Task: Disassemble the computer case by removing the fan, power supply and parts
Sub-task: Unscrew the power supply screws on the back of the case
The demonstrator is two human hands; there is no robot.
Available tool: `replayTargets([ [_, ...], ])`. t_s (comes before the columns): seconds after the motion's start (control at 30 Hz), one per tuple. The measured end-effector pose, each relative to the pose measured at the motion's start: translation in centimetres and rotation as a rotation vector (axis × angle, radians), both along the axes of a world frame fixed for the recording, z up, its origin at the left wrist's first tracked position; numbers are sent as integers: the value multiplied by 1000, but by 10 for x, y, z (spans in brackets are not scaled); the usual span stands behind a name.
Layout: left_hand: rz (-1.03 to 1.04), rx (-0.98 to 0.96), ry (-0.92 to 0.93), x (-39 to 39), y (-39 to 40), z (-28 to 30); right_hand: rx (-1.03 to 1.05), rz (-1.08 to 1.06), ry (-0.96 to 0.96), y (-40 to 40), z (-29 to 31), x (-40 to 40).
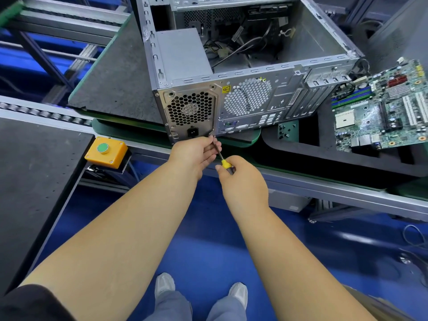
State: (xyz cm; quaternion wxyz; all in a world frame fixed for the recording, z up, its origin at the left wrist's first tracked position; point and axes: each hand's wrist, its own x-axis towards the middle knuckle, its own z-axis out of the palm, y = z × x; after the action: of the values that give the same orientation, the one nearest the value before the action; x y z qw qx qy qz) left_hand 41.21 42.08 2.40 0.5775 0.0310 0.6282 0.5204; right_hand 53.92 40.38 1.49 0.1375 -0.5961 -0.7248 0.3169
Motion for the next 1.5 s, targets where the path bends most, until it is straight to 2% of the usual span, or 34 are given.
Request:
replayTargets([
  [0.13, 4, -12, 6, 2, 1, 2, -159, 2, 159, 5, 4, 2],
  [0.2, 7, -22, 6, 2, 3, 2, -399, -64, 327, 9, 7, 2],
  [0.33, 29, -35, -14, 1, 3, 3, -1099, -227, 839, 17, 9, 11],
  [0.4, 38, -32, -21, 1, 3, 3, -1282, -271, 1055, 16, 6, 16],
  [0.47, 42, -23, -24, 2, 2, 3, -1329, -308, 1149, 13, 4, 16],
  [0.57, 47, -5, -22, 1, 0, 2, -1252, -302, 1119, 11, 5, 10],
  [0.67, 41, 6, -21, 1, -1, 1, -1105, -298, 977, 9, 4, 7],
  [0.73, 31, 6, -26, 1, -1, 1, -970, -301, 809, 9, 6, 3],
  [0.83, 29, -11, -29, 2, 0, 3, -756, -245, 433, 12, 10, -3],
  [0.97, 35, -16, -27, 3, -1, 5, -361, -43, 219, 6, 4, 4],
  [1.37, 36, -29, -3, 6, -1, 7, 179, 92, -251, -2, 6, -6],
  [1.5, 29, -35, 34, 7, 3, 4, 178, 85, -217, -4, 1, -6],
])
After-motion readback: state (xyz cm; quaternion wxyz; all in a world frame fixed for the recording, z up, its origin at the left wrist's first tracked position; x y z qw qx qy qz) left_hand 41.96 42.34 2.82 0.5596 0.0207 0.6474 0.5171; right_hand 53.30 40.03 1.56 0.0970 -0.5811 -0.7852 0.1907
